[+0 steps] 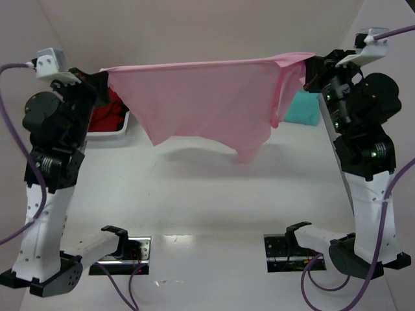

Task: Fold and stack the t-shirts
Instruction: Flatten out the tshirt

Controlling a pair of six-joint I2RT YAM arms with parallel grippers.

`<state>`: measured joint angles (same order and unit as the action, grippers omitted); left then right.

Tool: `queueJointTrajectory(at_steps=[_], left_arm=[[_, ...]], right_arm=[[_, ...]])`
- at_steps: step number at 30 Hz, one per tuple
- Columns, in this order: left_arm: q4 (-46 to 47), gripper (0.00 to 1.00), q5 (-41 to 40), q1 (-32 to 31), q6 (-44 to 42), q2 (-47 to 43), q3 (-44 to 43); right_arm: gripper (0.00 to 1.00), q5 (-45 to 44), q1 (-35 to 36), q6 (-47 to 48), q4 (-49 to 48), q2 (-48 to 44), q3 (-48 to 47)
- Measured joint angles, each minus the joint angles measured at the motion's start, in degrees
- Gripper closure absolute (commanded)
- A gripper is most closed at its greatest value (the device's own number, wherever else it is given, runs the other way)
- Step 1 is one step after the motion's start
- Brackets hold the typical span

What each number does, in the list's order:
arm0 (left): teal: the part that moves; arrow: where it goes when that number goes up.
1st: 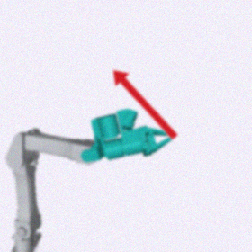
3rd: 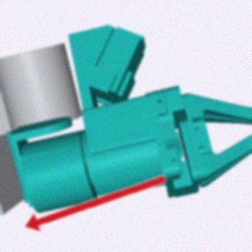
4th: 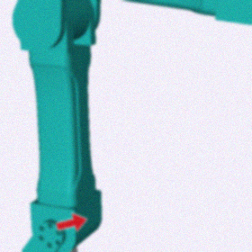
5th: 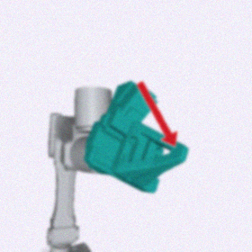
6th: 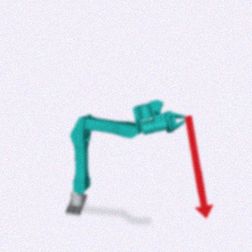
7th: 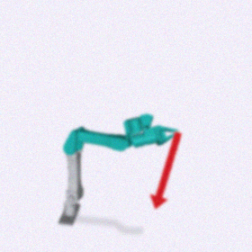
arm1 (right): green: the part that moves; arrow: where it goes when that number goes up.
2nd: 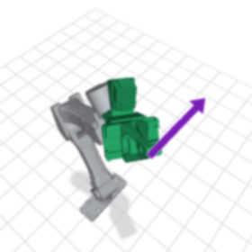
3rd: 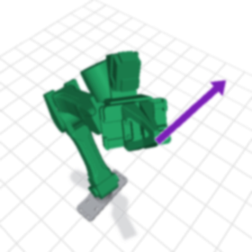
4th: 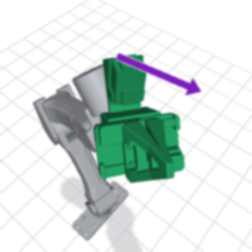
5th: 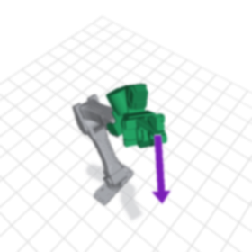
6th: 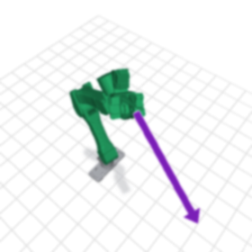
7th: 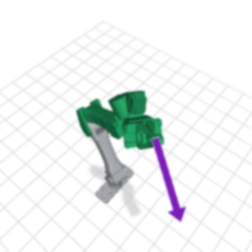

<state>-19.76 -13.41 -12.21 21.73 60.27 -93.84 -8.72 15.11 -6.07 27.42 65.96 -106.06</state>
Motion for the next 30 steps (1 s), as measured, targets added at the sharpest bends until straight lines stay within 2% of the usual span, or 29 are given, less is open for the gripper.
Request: queueJointTrajectory(at_steps=[4, 8, 11, 14, 19, 23, 30], left_arm=[[-2.98, 1.0, 1.86, 0.0, 1.19, -4.75, -1.84], [-3.95, 1.0, 2.8, 0.0, 2.32, -5.26, -5.8], [-3.08, 1.0, 2.46, 0.0, 2.7, -3.55, -5.53], [-0.8, 1.0, 1.35, 0.02, 3.84, 1.31, -1.5], [1.51, 1.0, -0.15, 0.85, 5.67, 13.3, 10.03], [0.98, 1.0, -0.19, 1.75, 7.07, 21.72, 17.94], [4.54, 1.0, -0.25, 3.4, 7.61, 29.26, 17.81]], right_arm=[[1.0, 1.55, 0.0, 0.0, 1.81, -1.25, -5.02], [1.0, 2.7, 0.02, 0.03, 1.81, -1.29, -7.74], [1.0, 1.93, 0.02, 0.15, 0.6, -0.25, -6.53], [1.0, -1.22, -0.01, 0.19, -2.02, 3.26, -1.41], [1.0, -4.66, -0.64, -0.42, -5.75, 13.71, 10.85], [1.0, -5.29, -1.14, -1.29, -5.4, 20.58, 19.74], [1.0, -5.24, -1.55, -2.26, -9.37, 22.97, 23.17]])
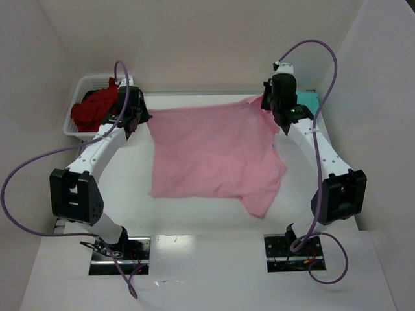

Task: Fold and stack the t-shirts
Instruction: Flatten out the tshirt

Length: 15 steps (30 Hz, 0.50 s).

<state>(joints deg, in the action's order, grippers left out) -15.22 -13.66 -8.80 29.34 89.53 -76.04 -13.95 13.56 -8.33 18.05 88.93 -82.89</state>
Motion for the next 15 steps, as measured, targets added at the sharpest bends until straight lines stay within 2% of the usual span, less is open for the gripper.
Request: queueJointTrajectory(at_steps=[8, 12, 15], left_arm=[[2.16, 1.0, -0.44, 0.49, -0.72, 6.34, -10.96], [3.0, 1.0, -0.13, 0.49, -0.77, 5.16, -14.25], [2.85, 1.0, 0.67, 0.48, -0.9, 1.68, -13.3]], right_arm=[[1.0, 0.04, -0.5, 0.01, -2.61, 4.09, -8.49], [1.0, 0.05, -0.61, 0.81, -2.72, 2.87, -11.53], [1.0, 0.53, -0.63, 1.03, -2.69, -2.0, -10.07]])
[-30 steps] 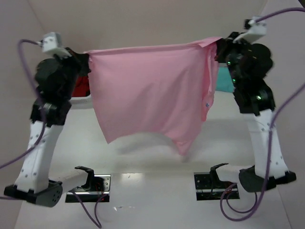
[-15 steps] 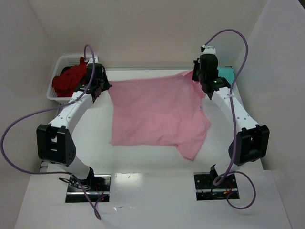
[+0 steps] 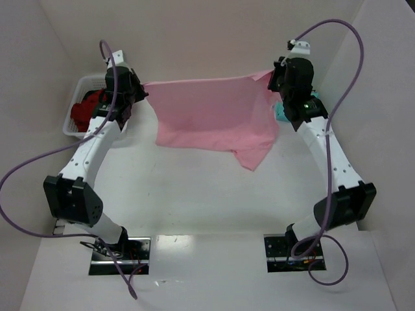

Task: Fold and stack the t-shirts
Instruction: Flatten out the tshirt

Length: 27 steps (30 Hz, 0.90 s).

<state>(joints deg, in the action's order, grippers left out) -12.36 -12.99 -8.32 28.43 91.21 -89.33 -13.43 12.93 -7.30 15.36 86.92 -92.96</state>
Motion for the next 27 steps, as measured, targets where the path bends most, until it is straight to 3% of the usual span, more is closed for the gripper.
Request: queueJointTrajectory(at_steps=[7, 11, 15, 21, 27], left_arm=[[-0.72, 1.0, 5.44, -0.11, -1.95, -23.25, 12.28], [-1.52, 1.0, 7.43, -0.17, -3.32, -36.55, 12.81], [-2.77, 1.0, 8.78, -0.26, -4.25, -46.27, 9.92], [-5.49, 1.0, 9.96, -0.41, -3.73, -50.04, 6.58], [-7.73, 1.0, 9.15, -0.45, -1.64, -43.39, 8.98]], right_arm=[[1.0, 3.33, 0.0, 0.46, 0.53, -21.27, 9.53], [1.0, 6.46, 0.02, 0.56, 0.9, -31.92, 9.69], [1.0, 8.82, 0.04, 1.08, 3.53, -36.86, 6.28], [1.0, 9.15, 0.11, 1.25, 6.26, -36.57, -1.02], [1.0, 4.79, 0.2, 1.19, 6.9, -32.19, 1.89]])
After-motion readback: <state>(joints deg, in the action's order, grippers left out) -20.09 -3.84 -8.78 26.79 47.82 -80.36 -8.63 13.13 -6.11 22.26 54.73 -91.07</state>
